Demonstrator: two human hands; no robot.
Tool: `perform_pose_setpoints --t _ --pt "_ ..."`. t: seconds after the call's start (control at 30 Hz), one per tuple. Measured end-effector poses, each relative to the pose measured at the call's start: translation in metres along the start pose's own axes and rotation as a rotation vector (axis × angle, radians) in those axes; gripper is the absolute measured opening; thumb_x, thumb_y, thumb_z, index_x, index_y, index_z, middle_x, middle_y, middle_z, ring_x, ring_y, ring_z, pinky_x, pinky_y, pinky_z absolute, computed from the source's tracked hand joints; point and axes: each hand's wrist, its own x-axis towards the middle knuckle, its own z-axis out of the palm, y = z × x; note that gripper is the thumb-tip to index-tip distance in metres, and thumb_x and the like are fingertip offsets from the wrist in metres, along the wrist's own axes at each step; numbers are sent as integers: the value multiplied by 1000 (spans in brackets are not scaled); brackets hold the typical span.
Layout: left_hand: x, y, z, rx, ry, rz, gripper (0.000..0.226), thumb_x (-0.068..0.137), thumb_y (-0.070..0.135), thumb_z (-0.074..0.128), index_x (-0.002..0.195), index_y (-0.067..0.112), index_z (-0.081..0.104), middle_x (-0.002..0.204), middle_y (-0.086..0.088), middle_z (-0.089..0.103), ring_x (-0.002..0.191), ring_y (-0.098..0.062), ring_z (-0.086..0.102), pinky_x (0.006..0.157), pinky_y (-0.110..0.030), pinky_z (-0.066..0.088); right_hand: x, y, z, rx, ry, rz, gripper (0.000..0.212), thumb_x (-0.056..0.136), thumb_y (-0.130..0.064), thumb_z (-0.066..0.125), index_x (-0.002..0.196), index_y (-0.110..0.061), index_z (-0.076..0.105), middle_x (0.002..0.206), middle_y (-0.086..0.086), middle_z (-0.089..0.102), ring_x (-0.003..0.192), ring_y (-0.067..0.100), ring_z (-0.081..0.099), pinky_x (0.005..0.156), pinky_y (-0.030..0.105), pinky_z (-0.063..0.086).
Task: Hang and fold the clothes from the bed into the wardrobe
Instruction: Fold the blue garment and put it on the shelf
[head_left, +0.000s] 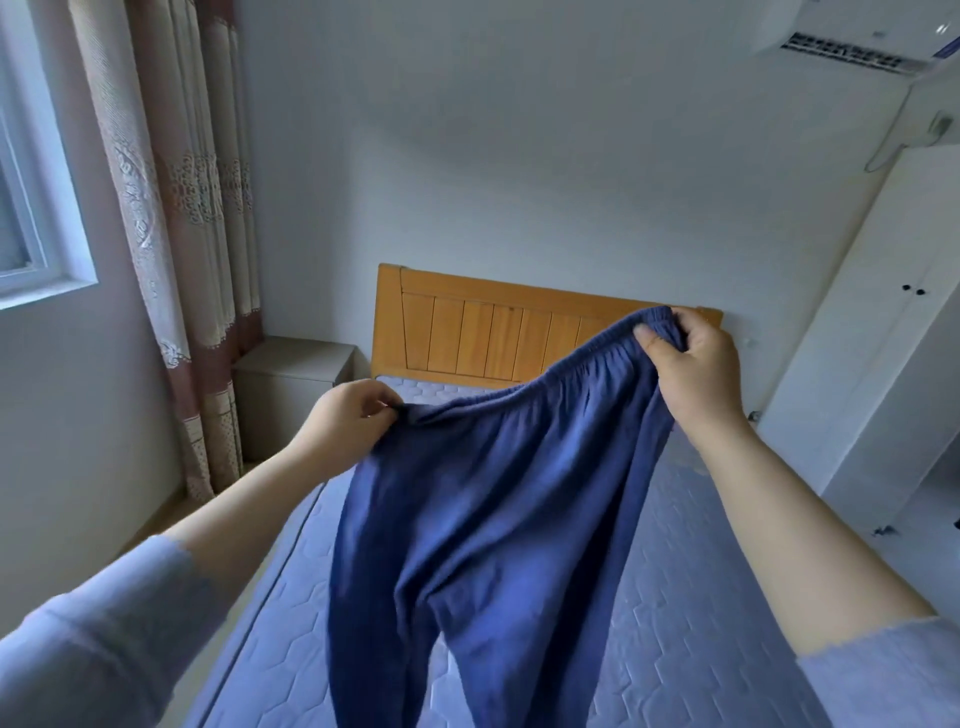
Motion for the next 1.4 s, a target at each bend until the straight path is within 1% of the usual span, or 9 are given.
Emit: perform_pose_setpoints --t 0.4,0.53,0.67,0.83,1.0,1.07,1.13,1.23,1.4 --pt "7 5 0 -10 126 44 25 85 13 61 74 35 60 75 14 64 71 -8 56 61 -20 40 -6 6 -5 -22 -19 110 7 93 -21 61 89 -17 64 83 0 66 83 22 63 76 36 51" --pt "1 -1 7 32 77 -88 10 86 23 68 91 23 60 81 9 63 71 -11 59 63 -23 41 -7 0 -4 33 -123 197 12 92 -22 61 87 -13 67 82 1 68 80 17 64 75 35 50" --pt "-22 17 21 -84 -83 -117 17 90 27 66 80 13 69 64 0 70 55 -10 62 59 -31 56 -12 -10 13 218 -263 434 11 92 -14 59 84 -12 67 87 7 65 84 18 60 77 32 44" --pt "-47 63 37 -472 -272 -100 22 93 29 62 95 8 69 87 -7 75 82 -19 71 80 -33 60 -16 -42 36 632 -404 601 16 97 -5 51 87 -11 62 84 7 69 76 17 67 65 26 56" --pt "-46 82 34 -625 -150 1 58 72 43 78 120 17 60 114 4 69 97 -5 68 81 -20 54 -18 -66 48 660 -603 529 13 99 -17 44 110 -12 50 108 18 59 97 27 58 86 36 47" --pt "-44 85 35 -587 -174 19 74 66 46 84 128 18 54 121 5 65 105 -11 66 88 -26 54 -21 -72 49 664 -710 488 20 100 -20 38 115 -12 50 119 26 63 107 34 61 98 41 47" --pt "-40 86 37 -465 -105 39 64 70 42 83 123 22 54 113 7 66 100 -11 65 85 -29 54 -23 -73 50 649 -772 443 26 100 -21 34 117 -10 51 129 29 57 117 35 59 106 46 45" --pt "-31 84 35 -289 112 84 19 87 26 69 98 12 62 79 3 65 68 -4 55 65 -25 44 -21 -71 51 611 -750 413 25 101 -20 34 117 -10 51 130 35 51 110 25 60 95 38 52" --pt "-12 87 9 -274 122 146 28 94 28 57 82 4 63 70 -13 59 60 -8 46 57 -23 36 -24 -49 52 437 -664 358 22 95 -13 52 115 -16 61 115 5 71 107 11 67 83 28 55"
